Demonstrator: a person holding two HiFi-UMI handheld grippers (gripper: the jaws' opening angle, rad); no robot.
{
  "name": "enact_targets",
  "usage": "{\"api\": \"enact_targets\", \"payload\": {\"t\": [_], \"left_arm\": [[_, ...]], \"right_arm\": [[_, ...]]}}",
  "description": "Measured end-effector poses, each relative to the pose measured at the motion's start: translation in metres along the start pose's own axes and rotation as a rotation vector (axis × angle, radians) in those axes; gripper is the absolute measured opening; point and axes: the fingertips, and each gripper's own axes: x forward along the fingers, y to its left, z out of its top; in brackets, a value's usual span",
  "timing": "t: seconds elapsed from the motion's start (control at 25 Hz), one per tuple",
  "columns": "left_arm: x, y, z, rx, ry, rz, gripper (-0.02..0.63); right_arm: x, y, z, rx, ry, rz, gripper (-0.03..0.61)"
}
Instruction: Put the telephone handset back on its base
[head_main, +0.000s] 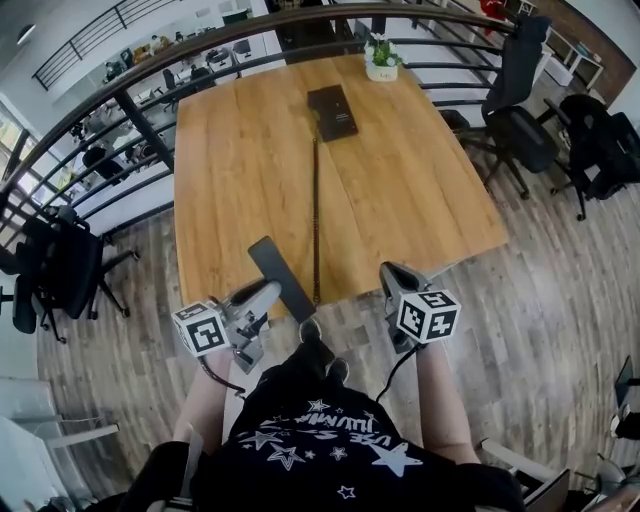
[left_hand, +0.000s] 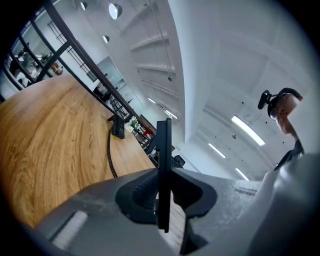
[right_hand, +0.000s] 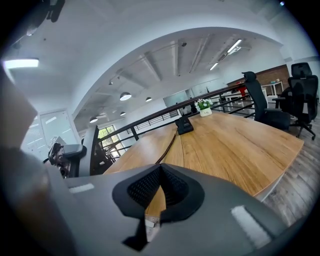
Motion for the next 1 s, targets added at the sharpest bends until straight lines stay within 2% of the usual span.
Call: {"api": "enact_targets", "payload": {"t": [0.12, 0.28, 0.48, 0.72, 1.0], "left_arm": [[0.009, 0.011, 0.016, -0.012, 0.005, -0.009, 0.078], [0.030, 0.026, 0.049, -0.031, -0.002, -0.032, 0.077], [0.044, 0.043, 0.077, -0.002, -0.024, -0.064, 0.078], [0.068, 0.077, 0.125, 0.011, -0.045, -0.097, 0.077], [0.105, 0.105, 0.155, 0.042, 0.003, -0.127, 0.077]], "right_arm": [[0.008, -0.007, 0.009, -0.006, 0.020, -0.023, -0.001], [0.022, -0.023, 0.050, -0.025, 0.025, -0.062, 0.000], [0.040, -0.032, 0.090, -0.070, -0.019, -0.079, 0.000], [0.075, -0.044, 0.138, -0.118, -0.024, -0.095, 0.000], [0.103, -0.066, 0.166, -0.120, -0.015, -0.122, 0.000]]}}
